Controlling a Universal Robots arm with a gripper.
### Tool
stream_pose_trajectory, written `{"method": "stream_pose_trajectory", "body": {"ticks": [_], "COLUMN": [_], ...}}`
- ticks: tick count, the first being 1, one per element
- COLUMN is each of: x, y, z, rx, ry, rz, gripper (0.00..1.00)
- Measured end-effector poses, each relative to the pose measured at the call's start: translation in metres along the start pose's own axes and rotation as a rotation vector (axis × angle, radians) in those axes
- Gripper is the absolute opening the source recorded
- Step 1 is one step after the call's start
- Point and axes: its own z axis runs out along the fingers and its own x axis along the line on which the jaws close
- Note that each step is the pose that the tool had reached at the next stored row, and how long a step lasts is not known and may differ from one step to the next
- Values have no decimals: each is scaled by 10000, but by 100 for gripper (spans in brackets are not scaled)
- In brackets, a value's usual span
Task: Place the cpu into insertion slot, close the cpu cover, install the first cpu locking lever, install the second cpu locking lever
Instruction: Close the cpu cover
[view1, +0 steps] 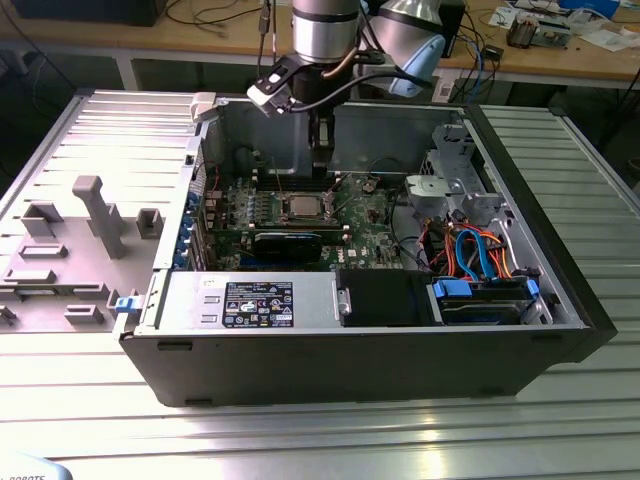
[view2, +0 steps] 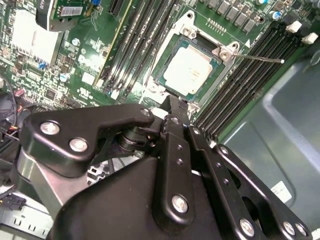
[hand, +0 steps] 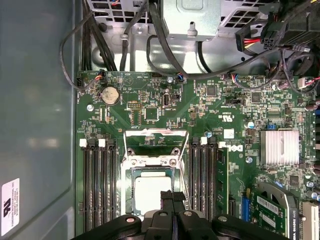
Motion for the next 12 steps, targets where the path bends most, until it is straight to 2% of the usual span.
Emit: {"method": "stream_pose_trajectory", "body": {"ticks": [6,12], "x": [-1,-1], "y": [9,55], "z": [-3,-1], "rx": [2,5], "ry": [-2,-1], "rz": [-2,-1], "gripper": [11,11]}}
